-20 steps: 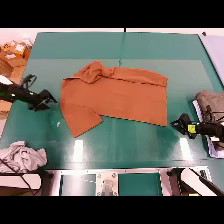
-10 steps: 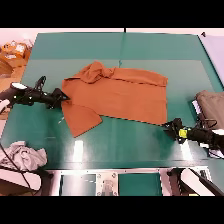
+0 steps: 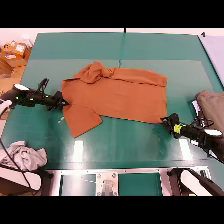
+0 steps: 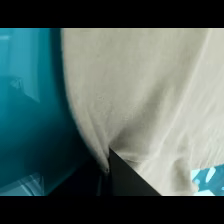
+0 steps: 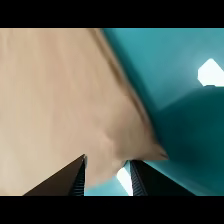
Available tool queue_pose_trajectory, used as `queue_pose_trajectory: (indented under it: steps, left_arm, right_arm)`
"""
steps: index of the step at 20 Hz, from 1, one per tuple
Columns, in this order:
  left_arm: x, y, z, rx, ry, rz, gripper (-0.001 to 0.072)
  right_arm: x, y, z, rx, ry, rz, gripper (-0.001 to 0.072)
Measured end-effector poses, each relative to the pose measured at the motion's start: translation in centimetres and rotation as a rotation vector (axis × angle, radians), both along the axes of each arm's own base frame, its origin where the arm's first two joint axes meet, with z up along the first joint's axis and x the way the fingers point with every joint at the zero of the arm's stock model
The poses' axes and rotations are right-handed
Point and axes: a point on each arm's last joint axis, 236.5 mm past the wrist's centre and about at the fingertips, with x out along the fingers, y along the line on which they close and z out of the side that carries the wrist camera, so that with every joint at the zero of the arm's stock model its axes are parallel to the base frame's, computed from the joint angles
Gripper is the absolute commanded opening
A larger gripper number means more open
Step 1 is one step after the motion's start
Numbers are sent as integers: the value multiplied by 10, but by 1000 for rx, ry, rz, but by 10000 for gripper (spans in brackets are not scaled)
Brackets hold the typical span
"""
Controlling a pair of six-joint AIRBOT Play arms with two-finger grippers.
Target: Fold the shirts.
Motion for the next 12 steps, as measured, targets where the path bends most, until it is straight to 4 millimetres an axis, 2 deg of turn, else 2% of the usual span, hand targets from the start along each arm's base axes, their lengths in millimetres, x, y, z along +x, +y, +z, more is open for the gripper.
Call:
queue_pose_trajectory:
  steps: [2,5,8,9,12]
  left_arm:
    - [-3,-2,1,-7,3,-17,29]
    - [-6,-4,2,-14,2,-34,29]
    - [-7,-6,4,-22,-1,-44,29]
    - [-7,-6,4,-24,0,-49,28]
    - [-9,-8,13,-29,-15,-66,27]
  right_arm:
    - [4,-6,-1,-34,-11,-17,393]
    - [8,-3,-3,-64,-21,-6,379]
    - [12,5,-7,-64,-16,0,65]
    - [13,8,-8,-60,-12,6,14]
    - [21,16,-1,-50,-30,50,13]
